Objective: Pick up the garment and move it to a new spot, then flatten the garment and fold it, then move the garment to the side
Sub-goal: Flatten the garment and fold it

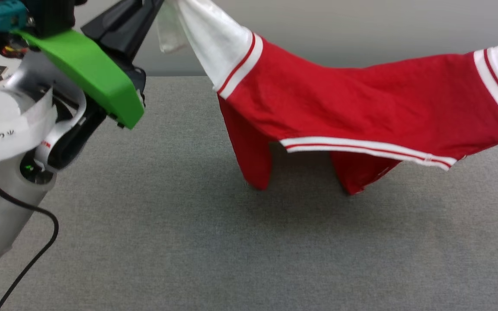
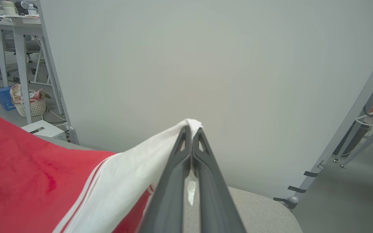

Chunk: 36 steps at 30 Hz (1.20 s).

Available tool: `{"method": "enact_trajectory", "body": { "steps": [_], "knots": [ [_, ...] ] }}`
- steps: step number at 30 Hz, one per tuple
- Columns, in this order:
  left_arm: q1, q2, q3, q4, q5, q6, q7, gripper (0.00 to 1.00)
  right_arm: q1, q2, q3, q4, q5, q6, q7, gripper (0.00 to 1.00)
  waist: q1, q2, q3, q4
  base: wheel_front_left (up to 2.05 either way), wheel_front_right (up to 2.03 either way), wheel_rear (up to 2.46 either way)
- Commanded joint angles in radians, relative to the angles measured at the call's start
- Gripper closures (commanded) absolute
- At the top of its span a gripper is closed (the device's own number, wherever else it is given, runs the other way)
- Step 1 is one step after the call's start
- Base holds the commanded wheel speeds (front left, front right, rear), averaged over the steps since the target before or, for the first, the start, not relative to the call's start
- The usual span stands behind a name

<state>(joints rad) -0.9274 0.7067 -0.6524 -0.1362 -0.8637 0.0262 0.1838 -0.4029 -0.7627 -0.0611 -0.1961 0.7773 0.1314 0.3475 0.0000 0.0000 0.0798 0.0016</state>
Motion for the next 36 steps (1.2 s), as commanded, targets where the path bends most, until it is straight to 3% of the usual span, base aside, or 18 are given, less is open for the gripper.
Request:
{"method": "enact_trajectory", "body": {
  "steps": [1,10,25,30,36],
  "knots": [
    [-0.044,-0.014,0.009,0.016,0.009,-0.002,-0.005,1.00,-0.047,-0.004,0.007,0.012,0.006,-0.001,0.000,1.00,0.0000,0.0000,0.030,-0.011,0.00,0.00,0.00],
    [-0.327,-0.135,0.012,0.237,0.054,-0.054,-0.001,1.00,-0.428,-0.010,0.138,0.197,-0.054,-0.001,-0.009,1.00,0.0000,0.0000,0.187,-0.028,0.00,0.00,0.00],
    [-0.835,-0.242,0.047,0.656,0.163,-0.119,-0.102,1.00,-1.104,0.135,0.341,0.629,-0.239,-0.001,-0.161,1.00,0.0000,0.0000,0.395,-0.069,0.00,0.00,0.00],
    [-0.907,-0.250,0.050,0.768,0.169,-0.133,-0.146,1.00,-1.224,0.181,0.391,0.748,-0.261,-0.001,-0.229,1.00,0.0000,0.0000,0.425,-0.074,0.00,0.00,0.00],
    [-0.890,-0.247,0.044,0.854,0.153,-0.146,-0.206,1.00,-1.258,0.229,0.451,0.861,-0.240,-0.001,-0.295,1.00,0.0000,0.0000,0.442,-0.080,0.00,0.00,0.00]
  ]
}}
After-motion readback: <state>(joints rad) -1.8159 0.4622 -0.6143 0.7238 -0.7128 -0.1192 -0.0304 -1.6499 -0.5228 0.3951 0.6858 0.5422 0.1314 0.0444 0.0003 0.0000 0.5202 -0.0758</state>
